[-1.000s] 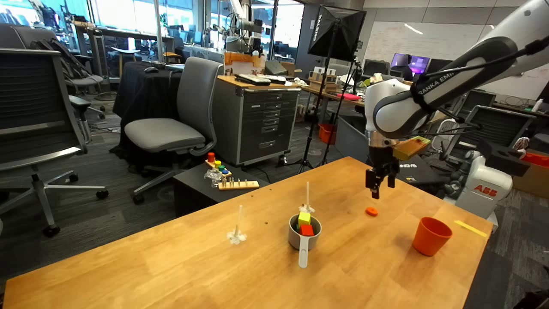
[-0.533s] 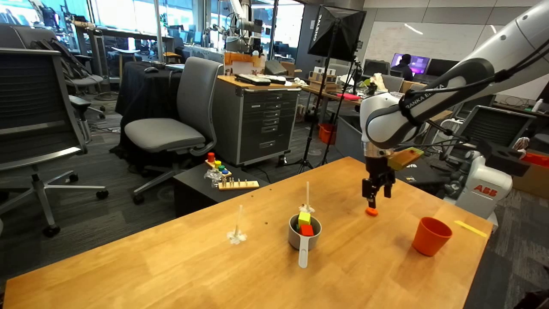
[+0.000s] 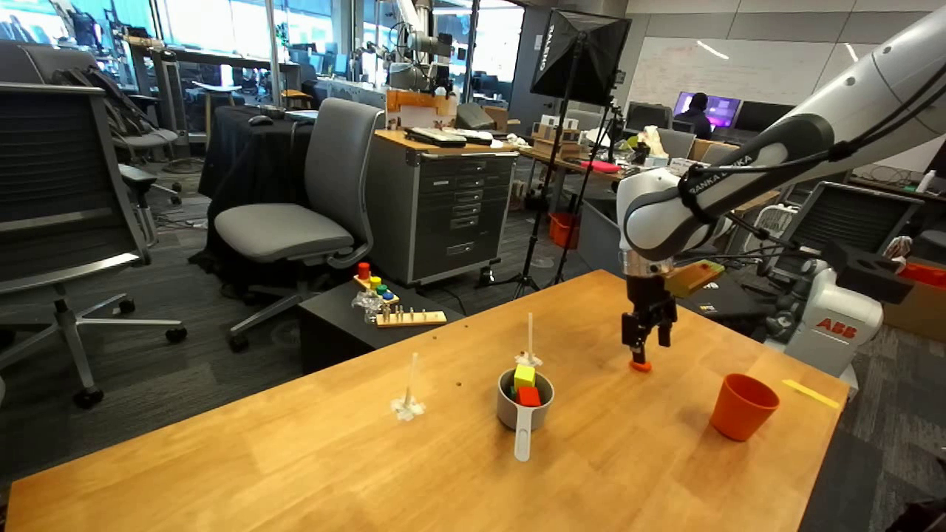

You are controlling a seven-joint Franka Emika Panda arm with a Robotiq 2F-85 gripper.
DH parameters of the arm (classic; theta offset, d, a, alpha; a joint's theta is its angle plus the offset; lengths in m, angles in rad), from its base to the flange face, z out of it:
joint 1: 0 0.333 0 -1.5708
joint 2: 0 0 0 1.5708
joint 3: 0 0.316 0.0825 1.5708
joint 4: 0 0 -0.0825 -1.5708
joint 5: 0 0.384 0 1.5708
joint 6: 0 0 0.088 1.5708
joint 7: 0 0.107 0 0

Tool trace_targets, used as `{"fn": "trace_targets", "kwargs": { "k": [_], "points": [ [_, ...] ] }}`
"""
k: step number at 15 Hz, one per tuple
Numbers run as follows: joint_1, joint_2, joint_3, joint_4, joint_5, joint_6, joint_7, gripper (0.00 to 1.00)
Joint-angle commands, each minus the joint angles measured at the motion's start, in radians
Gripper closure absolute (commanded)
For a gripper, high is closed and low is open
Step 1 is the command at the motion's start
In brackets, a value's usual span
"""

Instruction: Pick up the yellow, green and orange objects and put them in the silver cup then pick up the other three orange objects and put them in the orange cup

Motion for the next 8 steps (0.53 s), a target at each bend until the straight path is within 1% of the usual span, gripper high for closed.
{"fn": "trace_targets", "kwargs": {
  "k": [1,8],
  "points": [
    [-0.003,0.043,0.003,0.068,0.008,-0.024,-0.014,0.00],
    [0.007,0.099,-0.005,0.112,0.000,-0.022,-0.002,0.00]
  ]
}}
